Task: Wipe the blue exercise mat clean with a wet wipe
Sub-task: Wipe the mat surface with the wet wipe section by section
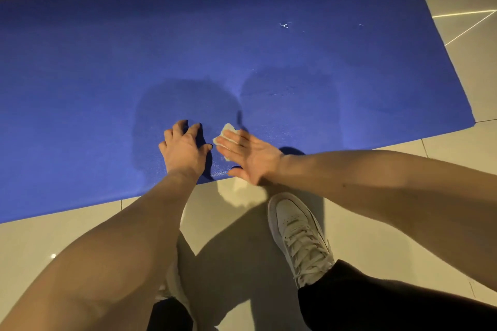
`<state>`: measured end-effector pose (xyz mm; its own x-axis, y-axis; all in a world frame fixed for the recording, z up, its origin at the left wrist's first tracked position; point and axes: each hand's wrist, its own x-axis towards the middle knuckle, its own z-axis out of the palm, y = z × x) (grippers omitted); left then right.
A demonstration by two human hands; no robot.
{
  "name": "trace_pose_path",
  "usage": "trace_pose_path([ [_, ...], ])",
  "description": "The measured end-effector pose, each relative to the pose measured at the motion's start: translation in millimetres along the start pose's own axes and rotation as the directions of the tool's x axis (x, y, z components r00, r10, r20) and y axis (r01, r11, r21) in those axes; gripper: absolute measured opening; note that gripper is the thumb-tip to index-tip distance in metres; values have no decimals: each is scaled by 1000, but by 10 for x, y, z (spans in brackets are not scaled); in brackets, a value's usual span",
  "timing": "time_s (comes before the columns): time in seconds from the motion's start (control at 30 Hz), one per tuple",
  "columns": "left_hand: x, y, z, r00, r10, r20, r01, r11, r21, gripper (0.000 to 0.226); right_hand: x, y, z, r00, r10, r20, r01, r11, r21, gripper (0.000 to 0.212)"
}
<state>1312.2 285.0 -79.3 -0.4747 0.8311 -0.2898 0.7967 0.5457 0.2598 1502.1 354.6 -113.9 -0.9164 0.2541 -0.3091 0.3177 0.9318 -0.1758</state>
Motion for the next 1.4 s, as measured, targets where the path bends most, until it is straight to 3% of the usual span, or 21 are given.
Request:
trace_pose_path([
  [0.07, 53, 11, -20, 1000, -5, 15, 5, 1000, 11, 59, -64, 268, -9, 997, 72, 14, -72, 997, -16, 79],
  [0.13, 105, 34, -29, 999, -1, 37, 0, 999, 37, 61, -185, 485, -63, 969, 248, 4, -248, 969, -7, 78],
  [0.27, 180, 64, -45, 999, 22, 50, -27, 996, 91, 65, -167, 466, -70, 809, 587, 20, -584, 800, 137, 78],
  [0.33, 215, 74, -61, 999, 20, 46, -25, 994, 102, 65, 26, 239, -50, 750, 661, 18, -651, 734, 192, 89],
  [0.37, 232, 78, -73, 999, 17, 42, -21, 995, 102, 65, 122, 113, -46, 772, 636, 9, -625, 755, 198, 92],
  [0.47, 280, 83, -101, 999, 15, 39, -19, 994, 104, 64, 238, -96, -1, 937, 351, 8, -350, 935, 51, 83],
  [0.57, 348, 79, -107, 999, 11, 51, -16, 994, 108, 67, 217, 134, -11, 978, 204, -34, -205, 979, -17, 79],
  [0.63, 381, 69, -92, 996, -3, 88, -8, 992, 123, 70, 121, 376, 9, 961, 265, -82, -262, 964, 46, 76],
  [0.73, 381, 55, -58, 992, -15, 128, -4, 989, 149, 74, -75, 669, 11, 854, 510, -99, -496, 857, 137, 78],
  [0.83, 376, 56, -37, 991, -28, 131, 9, 989, 145, 75, 37, 572, -22, 730, 682, -44, -664, 723, 192, 80],
  [0.9, 381, 57, -36, 991, -28, 129, 10, 990, 139, 74, 206, 391, -72, 699, 714, -37, -690, 688, 225, 82],
  [0.97, 397, 38, -43, 994, -19, 109, 5, 992, 123, 70, 338, 201, -105, 802, 595, -50, -582, 798, 157, 82],
  [1.03, 411, -1, -52, 997, 0, 72, -7, 995, 98, 66, 438, 115, -119, 928, 369, -46, -368, 929, 29, 80],
  [1.1, 428, -39, -59, 999, 22, 27, -24, 997, 67, 64, 534, 176, -145, 981, 186, -45, -186, 982, -2, 76],
  [1.17, 453, -63, -72, 1000, 29, 8, -29, 998, 59, 63, 570, 349, -146, 993, 98, -64, -98, 995, -4, 73],
  [1.27, 521, -55, -97, 999, 16, 29, -18, 997, 79, 63, 455, 716, -223, 960, 274, -48, -273, 962, 29, 72],
  [1.4, 588, -29, -122, 999, 12, 45, -16, 995, 101, 66, 338, 949, -289, 742, 670, -15, -658, 733, 173, 75],
])
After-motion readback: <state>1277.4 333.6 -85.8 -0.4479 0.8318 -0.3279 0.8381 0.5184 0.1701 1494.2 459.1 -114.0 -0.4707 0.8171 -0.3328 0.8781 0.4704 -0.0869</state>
